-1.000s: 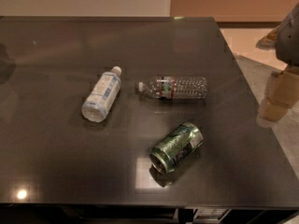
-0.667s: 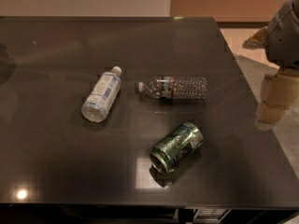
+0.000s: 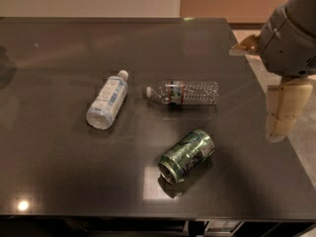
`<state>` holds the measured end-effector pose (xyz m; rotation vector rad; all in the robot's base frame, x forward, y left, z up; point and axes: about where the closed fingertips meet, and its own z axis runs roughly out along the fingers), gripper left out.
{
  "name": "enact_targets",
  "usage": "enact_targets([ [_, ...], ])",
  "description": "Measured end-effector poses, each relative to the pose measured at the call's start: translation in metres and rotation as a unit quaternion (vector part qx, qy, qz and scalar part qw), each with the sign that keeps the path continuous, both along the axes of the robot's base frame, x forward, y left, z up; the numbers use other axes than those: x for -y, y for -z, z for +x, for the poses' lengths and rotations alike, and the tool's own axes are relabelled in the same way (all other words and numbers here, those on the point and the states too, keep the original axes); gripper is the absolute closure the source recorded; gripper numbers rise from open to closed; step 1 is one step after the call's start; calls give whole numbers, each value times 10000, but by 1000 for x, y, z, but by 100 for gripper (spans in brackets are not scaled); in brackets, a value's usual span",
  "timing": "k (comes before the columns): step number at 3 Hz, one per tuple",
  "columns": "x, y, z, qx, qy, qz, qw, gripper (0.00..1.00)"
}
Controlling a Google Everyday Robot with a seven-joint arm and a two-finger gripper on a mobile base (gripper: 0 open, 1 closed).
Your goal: Place green can upright
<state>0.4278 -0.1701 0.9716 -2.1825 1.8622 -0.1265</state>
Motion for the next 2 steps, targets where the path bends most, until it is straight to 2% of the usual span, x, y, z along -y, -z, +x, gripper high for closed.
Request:
enact_targets([
  [1,-12,7,-3,-30,-522,-93,9986,0],
  [2,-28,20,-6,-70,-784,-161,9968,0],
])
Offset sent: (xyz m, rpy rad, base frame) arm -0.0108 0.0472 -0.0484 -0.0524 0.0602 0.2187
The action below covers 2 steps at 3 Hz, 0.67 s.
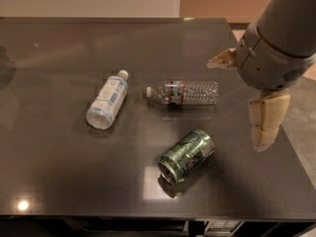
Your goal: Place green can upright
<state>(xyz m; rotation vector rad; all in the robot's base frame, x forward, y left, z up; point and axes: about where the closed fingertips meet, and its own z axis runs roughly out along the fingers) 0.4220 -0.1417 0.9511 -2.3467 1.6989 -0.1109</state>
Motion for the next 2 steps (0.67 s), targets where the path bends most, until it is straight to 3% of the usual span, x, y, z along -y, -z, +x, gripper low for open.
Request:
enact_targets([
  [2,-62,33,-5,-198,-310,88,9993,0],
])
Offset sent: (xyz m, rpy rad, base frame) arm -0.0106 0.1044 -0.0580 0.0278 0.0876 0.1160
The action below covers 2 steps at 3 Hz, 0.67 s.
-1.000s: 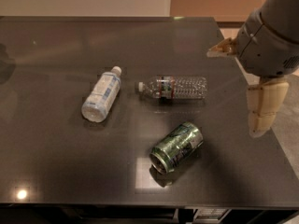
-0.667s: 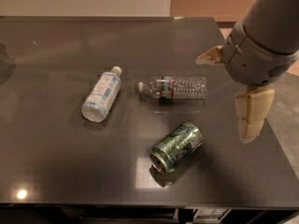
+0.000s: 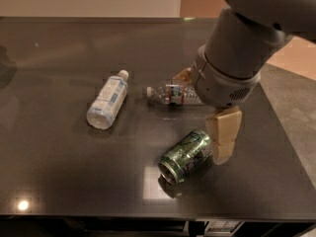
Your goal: Place green can upright
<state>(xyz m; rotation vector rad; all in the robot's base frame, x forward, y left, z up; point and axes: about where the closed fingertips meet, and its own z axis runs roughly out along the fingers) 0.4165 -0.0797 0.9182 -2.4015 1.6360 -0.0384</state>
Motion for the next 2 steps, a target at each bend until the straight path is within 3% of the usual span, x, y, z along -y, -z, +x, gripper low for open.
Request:
enact_targets([
  [1,-30,15,-11,-150,-318,18,9994,0],
  [2,-45,29,-22,-289,-470,14,9985,0],
])
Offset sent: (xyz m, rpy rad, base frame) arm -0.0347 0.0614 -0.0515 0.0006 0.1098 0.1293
